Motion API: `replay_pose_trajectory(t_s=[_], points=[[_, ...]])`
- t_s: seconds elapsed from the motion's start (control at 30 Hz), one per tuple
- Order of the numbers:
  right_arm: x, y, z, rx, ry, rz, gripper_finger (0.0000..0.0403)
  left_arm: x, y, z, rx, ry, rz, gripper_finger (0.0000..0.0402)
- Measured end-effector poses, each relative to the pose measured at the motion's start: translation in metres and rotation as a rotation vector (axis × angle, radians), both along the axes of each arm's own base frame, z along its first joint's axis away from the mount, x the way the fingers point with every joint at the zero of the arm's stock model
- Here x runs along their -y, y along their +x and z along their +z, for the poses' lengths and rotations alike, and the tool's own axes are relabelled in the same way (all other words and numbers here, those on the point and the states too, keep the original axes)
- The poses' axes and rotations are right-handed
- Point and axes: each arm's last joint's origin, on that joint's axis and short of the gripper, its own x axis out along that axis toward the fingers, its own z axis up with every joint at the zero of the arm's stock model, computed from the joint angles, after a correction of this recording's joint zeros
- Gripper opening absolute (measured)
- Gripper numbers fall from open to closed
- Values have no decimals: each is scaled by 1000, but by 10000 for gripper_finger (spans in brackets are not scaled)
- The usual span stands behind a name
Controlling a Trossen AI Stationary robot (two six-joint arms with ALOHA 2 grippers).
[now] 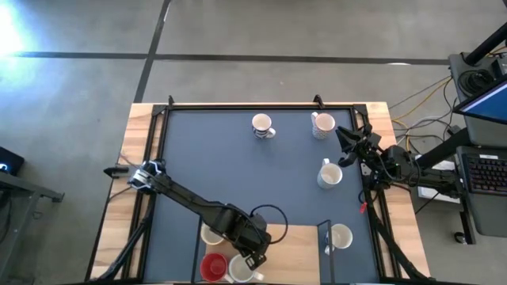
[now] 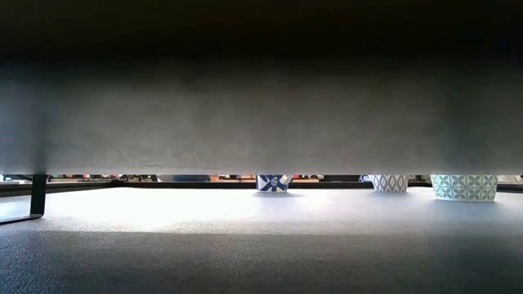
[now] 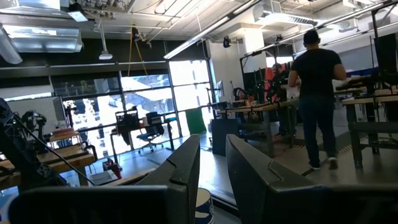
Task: Place coffee mugs
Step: Put the yellow mug on the shelf, then put the light blue patterned mug on the shelf
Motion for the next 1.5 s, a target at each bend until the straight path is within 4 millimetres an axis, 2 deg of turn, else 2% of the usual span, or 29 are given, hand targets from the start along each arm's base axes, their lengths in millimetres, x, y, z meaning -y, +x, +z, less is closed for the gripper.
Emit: replay_pose_trajectory(t_s=[0.13,0.37,0.67,0.83,1.03,1.2,1.3,1.5], points=[[0,0,0,0,0,0,68,-1,0,7,10,4,4,41],[0,0,0,0,0,0,68,-4,-3,26,27,58,28,73],[0,0,0,0,0,0,68,-6,-3,26,32,95,42,85],[0,0,0,0,0,0,68,-10,-4,41,71,140,67,85],[0,0,0,0,0,0,68,-19,-3,67,209,303,10,86],[0,0,0,0,0,0,68,-38,1,99,353,480,-55,84],[0,0,0,0,0,0,68,-59,3,108,359,531,-36,84],[0,0,0,-4,1,0,68,-109,-3,105,159,621,-29,84]])
